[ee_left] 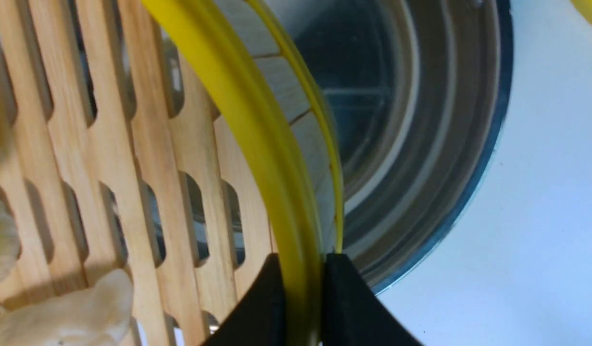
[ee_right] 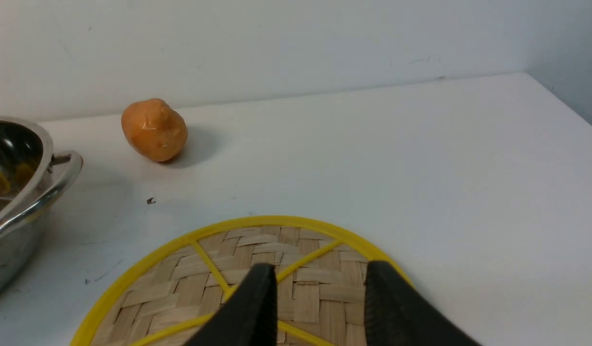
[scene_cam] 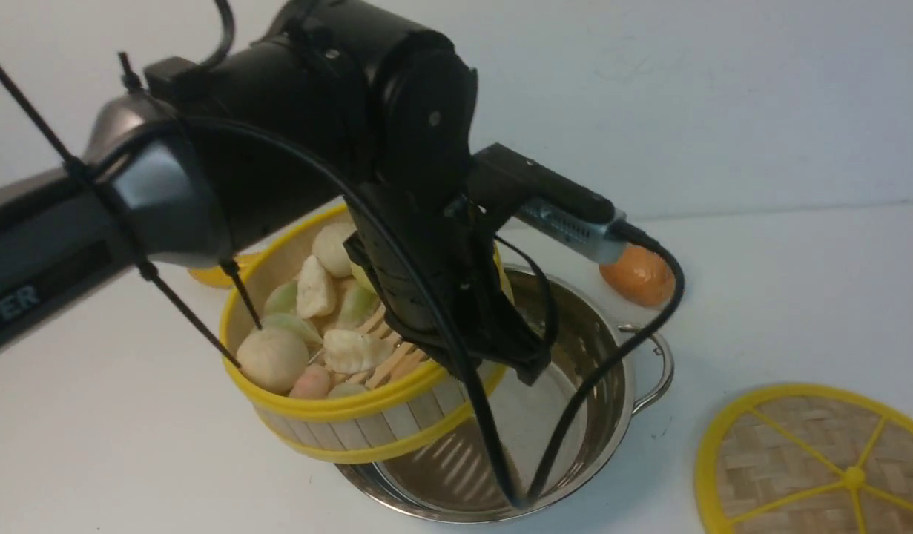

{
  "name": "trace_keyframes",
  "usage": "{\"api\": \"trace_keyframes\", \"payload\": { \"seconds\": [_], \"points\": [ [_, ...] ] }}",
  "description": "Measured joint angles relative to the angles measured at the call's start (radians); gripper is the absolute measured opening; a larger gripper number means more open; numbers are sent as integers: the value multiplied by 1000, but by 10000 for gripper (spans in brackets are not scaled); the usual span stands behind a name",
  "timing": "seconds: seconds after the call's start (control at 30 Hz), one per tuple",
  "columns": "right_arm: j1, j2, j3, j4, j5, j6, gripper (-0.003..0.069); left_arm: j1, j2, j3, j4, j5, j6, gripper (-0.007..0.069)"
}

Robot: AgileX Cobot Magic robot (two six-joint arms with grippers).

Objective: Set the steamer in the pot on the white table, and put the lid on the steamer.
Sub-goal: 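Place the bamboo steamer basket with dumplings into the steel pot with the left gripper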

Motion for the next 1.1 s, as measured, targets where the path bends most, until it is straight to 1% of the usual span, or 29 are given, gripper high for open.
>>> {"api": "trace_keyframes", "payload": {
  "seconds": [0.13, 0.33, 0.93, 1.1],
  "points": [
    [0, 0, 0, 0, 0, 0, 241, -47, 38, -1, 30, -3, -8, 63],
    [0, 0, 0, 0, 0, 0, 241, -81, 61, -9, 35, -5, -8, 63],
    [0, 0, 0, 0, 0, 0, 241, -92, 83, -30, 41, -7, -8, 63],
    [0, 0, 0, 0, 0, 0, 241, -111, 105, -30, 46, -38, 4, 63]
  ]
}}
